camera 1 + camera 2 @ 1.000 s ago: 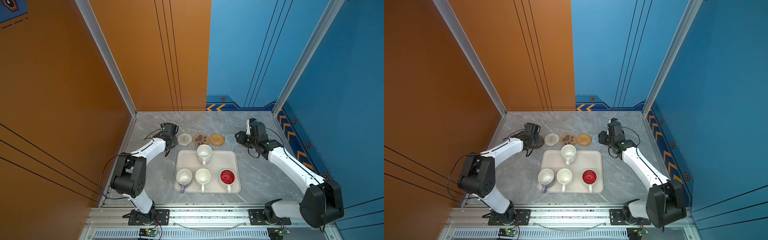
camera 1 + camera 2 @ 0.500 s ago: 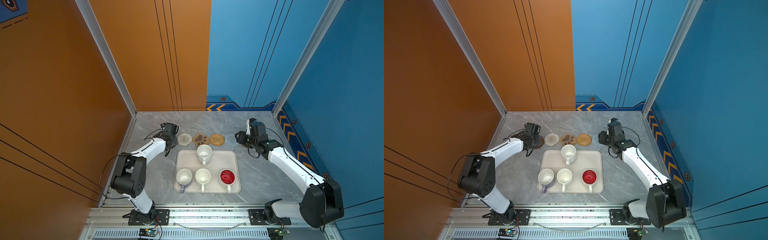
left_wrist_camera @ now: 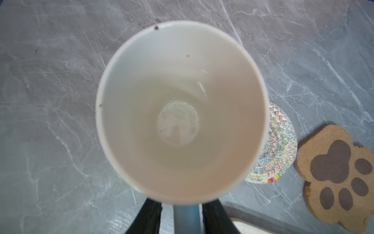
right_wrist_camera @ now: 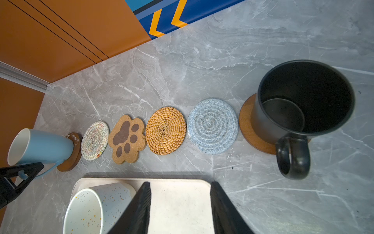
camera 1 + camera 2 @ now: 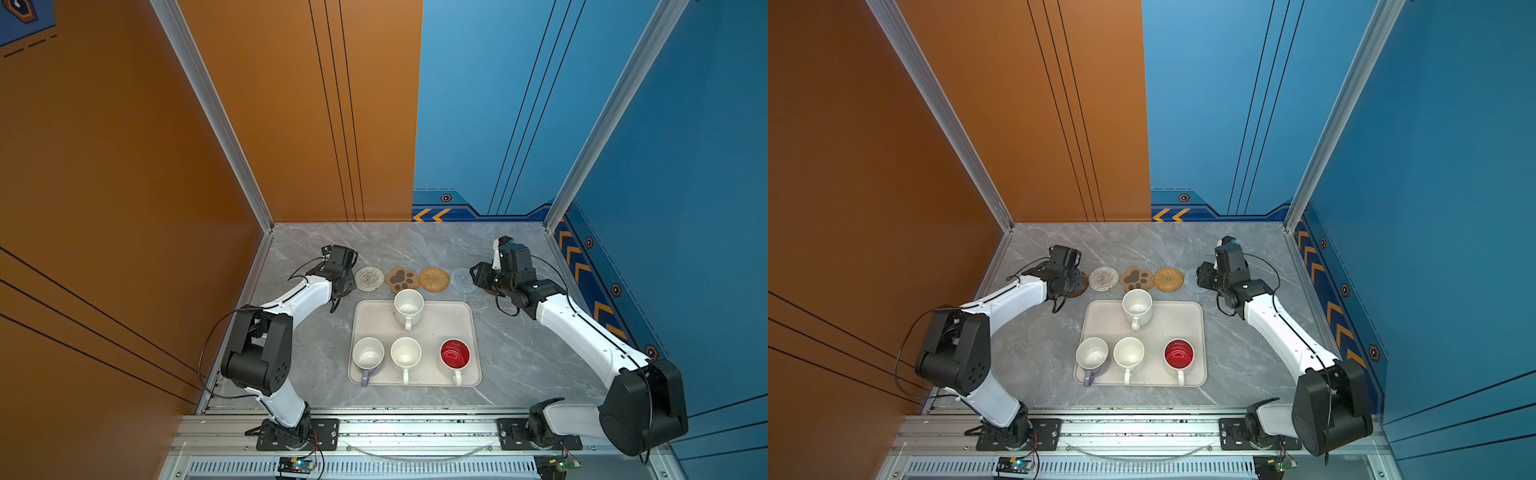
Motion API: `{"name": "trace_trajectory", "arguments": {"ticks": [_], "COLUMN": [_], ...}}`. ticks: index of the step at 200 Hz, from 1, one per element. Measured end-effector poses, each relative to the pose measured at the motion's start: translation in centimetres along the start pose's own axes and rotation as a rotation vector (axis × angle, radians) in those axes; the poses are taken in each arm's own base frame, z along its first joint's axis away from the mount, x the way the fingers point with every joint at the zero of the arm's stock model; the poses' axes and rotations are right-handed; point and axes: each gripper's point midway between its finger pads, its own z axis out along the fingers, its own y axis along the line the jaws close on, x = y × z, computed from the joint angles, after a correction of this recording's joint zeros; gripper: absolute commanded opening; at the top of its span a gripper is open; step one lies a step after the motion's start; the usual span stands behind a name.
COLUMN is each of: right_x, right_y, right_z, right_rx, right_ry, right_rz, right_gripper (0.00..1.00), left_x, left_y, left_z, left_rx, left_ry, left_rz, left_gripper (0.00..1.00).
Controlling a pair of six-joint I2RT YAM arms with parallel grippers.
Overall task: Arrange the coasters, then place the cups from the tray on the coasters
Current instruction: 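Lower the light blue mug onto the brown coaster and open the left gripper, then move the left gripper back over the white mug with lavender handle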
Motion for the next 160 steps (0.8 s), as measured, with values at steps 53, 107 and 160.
{"name": "trace_trajectory", "arguments": {"ticks": [53, 107, 160], "right_x": [0.0, 0.0, 0.1], "right_y": [0.0, 0.0, 0.3], "right_z": [0.0, 0.0, 0.0], "right_rx": [0.0, 0.0, -0.005], "right_ry": [0.0, 0.0, 0.003], "right_rz": [0.0, 0.0, -0.004], "right_gripper": [0.46, 0.47, 0.48], "left_x": [-0.6, -2.7, -2.0], "left_y": [-0.5, -1.4, -2.3], "left_z": [-1.4, -5.9, -11.3], "left_rx": [0.017, 0.082, 0.164], "left_ry": [-0.03, -0.13, -0.187], "left_rz": [0.006, -0.003, 0.046], "left_gripper": [0.39, 0.41, 0.41]}}
